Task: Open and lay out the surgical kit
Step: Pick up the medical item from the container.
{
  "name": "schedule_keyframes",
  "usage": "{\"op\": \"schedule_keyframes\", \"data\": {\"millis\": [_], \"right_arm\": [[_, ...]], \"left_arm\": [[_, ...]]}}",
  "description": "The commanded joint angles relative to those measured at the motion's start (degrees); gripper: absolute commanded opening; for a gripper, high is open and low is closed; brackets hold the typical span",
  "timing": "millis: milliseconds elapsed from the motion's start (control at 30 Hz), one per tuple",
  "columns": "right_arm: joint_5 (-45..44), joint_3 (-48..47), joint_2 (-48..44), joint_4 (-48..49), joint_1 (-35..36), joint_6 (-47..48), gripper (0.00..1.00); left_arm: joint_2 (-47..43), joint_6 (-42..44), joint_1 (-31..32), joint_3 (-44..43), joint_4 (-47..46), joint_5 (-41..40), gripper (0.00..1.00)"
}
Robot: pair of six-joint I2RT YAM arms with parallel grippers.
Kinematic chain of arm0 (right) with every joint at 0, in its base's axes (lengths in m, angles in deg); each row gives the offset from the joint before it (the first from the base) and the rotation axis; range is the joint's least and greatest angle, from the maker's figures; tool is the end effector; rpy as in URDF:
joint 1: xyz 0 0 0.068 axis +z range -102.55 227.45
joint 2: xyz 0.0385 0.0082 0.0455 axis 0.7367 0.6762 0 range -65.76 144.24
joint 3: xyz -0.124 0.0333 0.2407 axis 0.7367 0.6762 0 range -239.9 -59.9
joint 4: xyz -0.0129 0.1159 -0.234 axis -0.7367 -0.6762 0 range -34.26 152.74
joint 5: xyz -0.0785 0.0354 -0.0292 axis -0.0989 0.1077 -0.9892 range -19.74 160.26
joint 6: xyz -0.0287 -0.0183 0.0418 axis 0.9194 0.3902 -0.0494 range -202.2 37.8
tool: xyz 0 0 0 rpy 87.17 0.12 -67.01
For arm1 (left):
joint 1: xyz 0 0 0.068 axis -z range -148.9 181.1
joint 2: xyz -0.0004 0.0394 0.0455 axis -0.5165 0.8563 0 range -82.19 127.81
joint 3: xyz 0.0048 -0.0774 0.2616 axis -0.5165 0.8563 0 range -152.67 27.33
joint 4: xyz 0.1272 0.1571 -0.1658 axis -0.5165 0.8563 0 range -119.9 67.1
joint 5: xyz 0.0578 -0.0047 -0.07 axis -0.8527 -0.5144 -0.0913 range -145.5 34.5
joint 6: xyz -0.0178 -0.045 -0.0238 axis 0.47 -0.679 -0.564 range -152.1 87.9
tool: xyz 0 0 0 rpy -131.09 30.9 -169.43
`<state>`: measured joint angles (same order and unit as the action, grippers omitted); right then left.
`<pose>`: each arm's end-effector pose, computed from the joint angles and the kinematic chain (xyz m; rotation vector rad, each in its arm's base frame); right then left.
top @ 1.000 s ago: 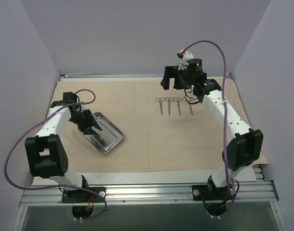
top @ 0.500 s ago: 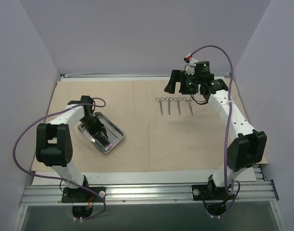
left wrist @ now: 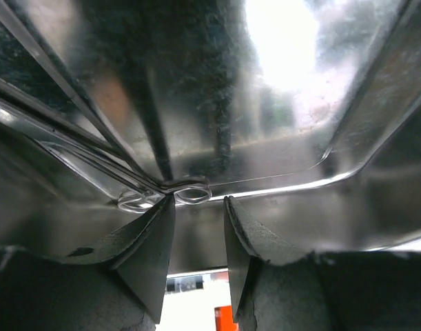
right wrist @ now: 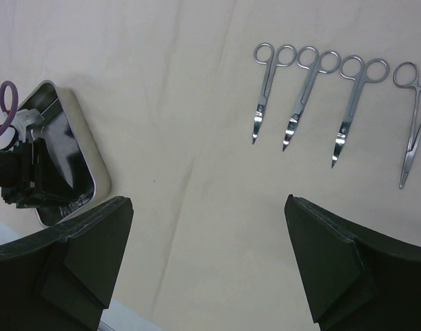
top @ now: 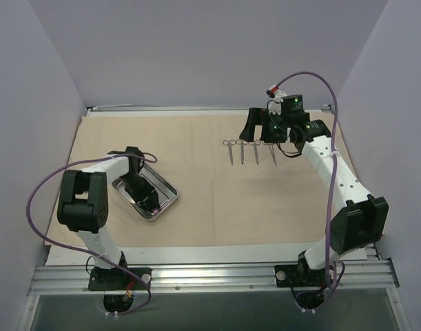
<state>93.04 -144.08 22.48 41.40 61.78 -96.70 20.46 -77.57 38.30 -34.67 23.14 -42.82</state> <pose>0.3425 0.1017 0.3739 -0.2560 2.0348 0.7172 0.2925 -0.0447 0.1485 0.9853 -2.8075 0.2538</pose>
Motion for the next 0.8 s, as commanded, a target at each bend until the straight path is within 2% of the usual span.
{"op": "schedule_keyframes", "data": {"millis": [0, 100, 400, 600, 767], "right_arm": [[-0.46, 0.86, -4.13, -0.45, 0.17, 0.09, 1.00], [-0.46, 1.74, -5.10, -0.63, 0.17, -0.52, 1.00], [-1.43, 4.11, -8.53, -0.37, 0.44, -2.81, 1.00], [-1.34, 4.29, -8.44, -0.02, 0.88, -3.78, 1.00], [-0.55, 4.11, -7.92, 0.78, 1.40, -4.39, 1.00]], "left_arm": [[2.37, -1.29, 0.01, -0.14, -2.76, -0.38, 0.44], [5.18, -0.94, 0.01, -0.93, -3.11, -1.08, 0.43], [9.67, 5.12, 0.27, -8.40, 0.49, -5.83, 0.23], [8.35, 7.76, 0.88, -12.79, 1.81, -10.31, 0.12], [8.88, 9.52, 0.88, -16.40, 2.16, -12.16, 0.09]]}}
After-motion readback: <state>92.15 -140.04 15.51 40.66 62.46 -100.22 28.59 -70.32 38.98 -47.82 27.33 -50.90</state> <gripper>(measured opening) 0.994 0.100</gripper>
